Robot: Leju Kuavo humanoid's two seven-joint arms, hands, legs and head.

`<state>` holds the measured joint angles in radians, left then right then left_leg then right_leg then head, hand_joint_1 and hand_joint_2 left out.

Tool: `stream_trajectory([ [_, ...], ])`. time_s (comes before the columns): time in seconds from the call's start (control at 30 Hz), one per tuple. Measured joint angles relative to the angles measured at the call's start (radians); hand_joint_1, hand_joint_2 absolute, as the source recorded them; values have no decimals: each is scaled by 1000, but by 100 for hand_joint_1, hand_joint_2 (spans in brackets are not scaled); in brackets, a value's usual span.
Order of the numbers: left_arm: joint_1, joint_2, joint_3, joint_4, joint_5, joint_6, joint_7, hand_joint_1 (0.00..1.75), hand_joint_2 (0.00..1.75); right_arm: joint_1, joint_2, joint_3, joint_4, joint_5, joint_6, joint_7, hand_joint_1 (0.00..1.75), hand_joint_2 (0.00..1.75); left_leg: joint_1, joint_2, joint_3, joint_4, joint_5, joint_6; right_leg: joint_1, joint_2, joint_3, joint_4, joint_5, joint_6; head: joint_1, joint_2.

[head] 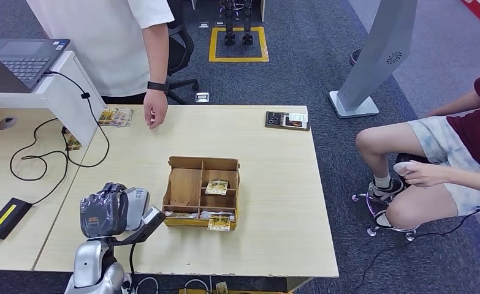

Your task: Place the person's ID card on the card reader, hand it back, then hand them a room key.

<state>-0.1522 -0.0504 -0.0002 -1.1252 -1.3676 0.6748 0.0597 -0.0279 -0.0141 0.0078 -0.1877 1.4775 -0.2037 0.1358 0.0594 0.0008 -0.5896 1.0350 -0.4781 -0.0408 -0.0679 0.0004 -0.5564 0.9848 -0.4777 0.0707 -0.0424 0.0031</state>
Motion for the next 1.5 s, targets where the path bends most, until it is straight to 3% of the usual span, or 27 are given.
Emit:
stream_trajectory([
  [0.4, -21, 81, -151, 60, 74, -132, 64, 175, 175, 0, -5, 13, 0, -12, -4, -1, 0, 175, 0, 0, 0, 0, 0, 0, 0, 0, 0, 0, 0, 0, 0, 0],
  [1.17, -26, 110, -204, 70, 92, -162, 83, 175, 175, 0, -6, 20, 0, -11, -5, -3, 0, 175, 0, 0, 0, 0, 0, 0, 0, 0, 1, 0, 0, 0, 0, 0],
  [1.27, -27, 110, -204, 70, 99, -141, 86, 175, 175, 0, -7, 21, 0, -11, -5, -4, 0, 175, 0, 0, 0, 0, 0, 0, 0, 0, 1, 0, 0, 0, 0, 0],
  [1.37, -25, 108, -204, 66, 108, -54, 74, 175, 175, 0, -7, 23, 0, -11, -5, -4, 0, 175, 0, 0, 0, 0, 0, 0, 0, 0, 1, 0, 0, 0, 0, 0],
  [1.5, 1, 70, -167, -15, 91, 11, -41, 175, 175, 1, -7, 28, 0, -11, -9, -4, 0, 175, 0, 0, 0, 0, 0, 0, 0, -1, 0, 0, 0, 0, 0, 0],
])
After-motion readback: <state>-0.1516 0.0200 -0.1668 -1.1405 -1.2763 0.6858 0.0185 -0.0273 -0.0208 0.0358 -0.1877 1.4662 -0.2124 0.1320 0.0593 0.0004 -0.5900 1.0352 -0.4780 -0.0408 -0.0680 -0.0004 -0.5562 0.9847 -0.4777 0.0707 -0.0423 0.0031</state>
